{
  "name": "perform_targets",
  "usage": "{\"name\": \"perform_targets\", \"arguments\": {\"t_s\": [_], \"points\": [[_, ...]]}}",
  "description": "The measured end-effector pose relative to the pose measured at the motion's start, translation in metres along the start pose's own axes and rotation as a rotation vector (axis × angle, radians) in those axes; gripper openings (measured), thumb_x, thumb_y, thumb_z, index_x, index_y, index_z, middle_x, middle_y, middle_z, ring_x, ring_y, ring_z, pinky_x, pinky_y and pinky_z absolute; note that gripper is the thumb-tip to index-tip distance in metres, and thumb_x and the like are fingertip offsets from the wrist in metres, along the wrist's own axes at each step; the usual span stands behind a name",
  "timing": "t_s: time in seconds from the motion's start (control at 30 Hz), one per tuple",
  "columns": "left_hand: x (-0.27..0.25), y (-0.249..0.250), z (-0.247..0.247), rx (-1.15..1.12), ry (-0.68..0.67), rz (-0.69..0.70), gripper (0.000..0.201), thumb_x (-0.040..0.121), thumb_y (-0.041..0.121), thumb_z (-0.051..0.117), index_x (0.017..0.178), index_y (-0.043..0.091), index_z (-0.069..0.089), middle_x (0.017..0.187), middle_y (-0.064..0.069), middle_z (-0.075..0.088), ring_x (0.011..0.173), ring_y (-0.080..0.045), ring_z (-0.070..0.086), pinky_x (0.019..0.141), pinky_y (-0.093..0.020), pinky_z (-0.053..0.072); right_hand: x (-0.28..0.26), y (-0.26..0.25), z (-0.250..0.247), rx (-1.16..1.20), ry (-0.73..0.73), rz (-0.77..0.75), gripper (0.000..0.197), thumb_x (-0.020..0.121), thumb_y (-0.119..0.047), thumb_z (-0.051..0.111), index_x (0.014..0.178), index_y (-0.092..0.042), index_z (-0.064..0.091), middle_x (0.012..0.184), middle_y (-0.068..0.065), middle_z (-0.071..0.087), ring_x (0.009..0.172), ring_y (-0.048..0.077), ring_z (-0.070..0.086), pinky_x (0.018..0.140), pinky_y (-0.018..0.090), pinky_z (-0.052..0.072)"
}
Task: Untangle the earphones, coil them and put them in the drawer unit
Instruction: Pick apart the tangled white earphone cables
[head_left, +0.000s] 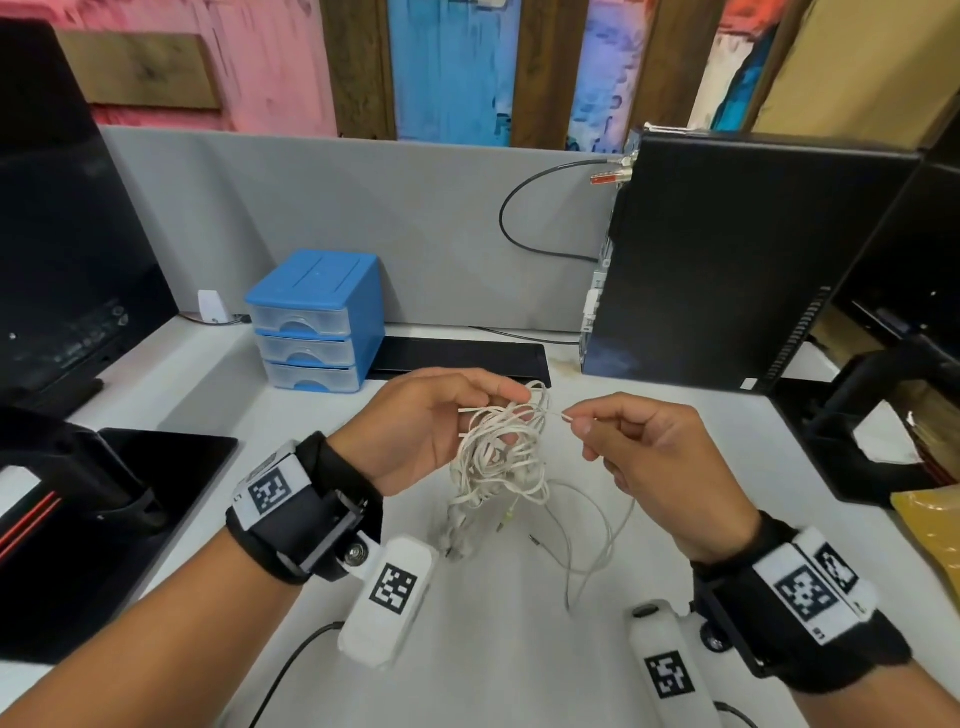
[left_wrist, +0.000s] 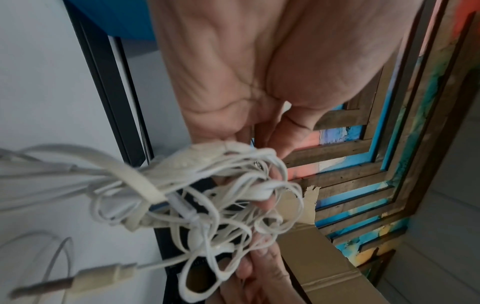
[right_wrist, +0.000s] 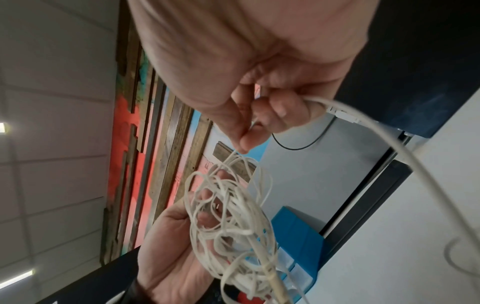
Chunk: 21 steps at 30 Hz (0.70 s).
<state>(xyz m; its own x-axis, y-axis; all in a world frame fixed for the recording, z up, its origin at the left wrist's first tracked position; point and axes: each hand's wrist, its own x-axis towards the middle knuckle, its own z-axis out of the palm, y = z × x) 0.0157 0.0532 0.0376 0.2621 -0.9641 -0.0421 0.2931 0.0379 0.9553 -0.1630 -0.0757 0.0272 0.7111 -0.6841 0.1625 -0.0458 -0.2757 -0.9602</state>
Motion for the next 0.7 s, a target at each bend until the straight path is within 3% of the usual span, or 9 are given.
{"name": "perform_targets", "arguments": {"t_s": [0.23,0.47,0.7], "points": [[-0.0008,-0.0027,0.002,0.034,-0.072,-0.016,0.036,0.078,0.003,0.049,0.103,0.005,0.075,0.107,-0.021,0.071,0.09,-0.025,0.067,0.081,-0.033,0.056,-0.0044,-0.0049,0.0037,-0.037,-0.099,-0.128,0.016,0.092,-0.001,0.061,0.096,-0.008,0.075,0.063,-0.013,0.067,0.051,0.001,0.056,0.05,0.007,0.041],[-0.0007,-0.0035,0.0024,0.015,-0.071,0.006,0.021,0.081,0.008,0.062,0.099,0.01,0.073,0.1,-0.012,0.072,0.084,-0.018,0.068,0.075,-0.03,0.056,-0.0002,-0.0009,-0.0007,0.015,0.014,-0.163,0.014,0.091,-0.003,0.063,0.094,-0.012,0.075,0.067,-0.002,0.066,0.049,0.002,0.055,0.052,0.008,0.04],[-0.0018,-0.0065,0.004,0.018,-0.074,-0.001,0.019,0.08,0.005,0.063,0.092,0.014,0.076,0.093,-0.008,0.074,0.078,-0.015,0.071,0.071,-0.024,0.059,-0.0001,-0.0003,-0.0027,-0.074,-0.105,-0.248,0.025,0.094,0.003,0.055,0.095,-0.013,0.074,0.075,-0.003,0.067,0.057,0.002,0.057,0.055,0.009,0.041]]}}
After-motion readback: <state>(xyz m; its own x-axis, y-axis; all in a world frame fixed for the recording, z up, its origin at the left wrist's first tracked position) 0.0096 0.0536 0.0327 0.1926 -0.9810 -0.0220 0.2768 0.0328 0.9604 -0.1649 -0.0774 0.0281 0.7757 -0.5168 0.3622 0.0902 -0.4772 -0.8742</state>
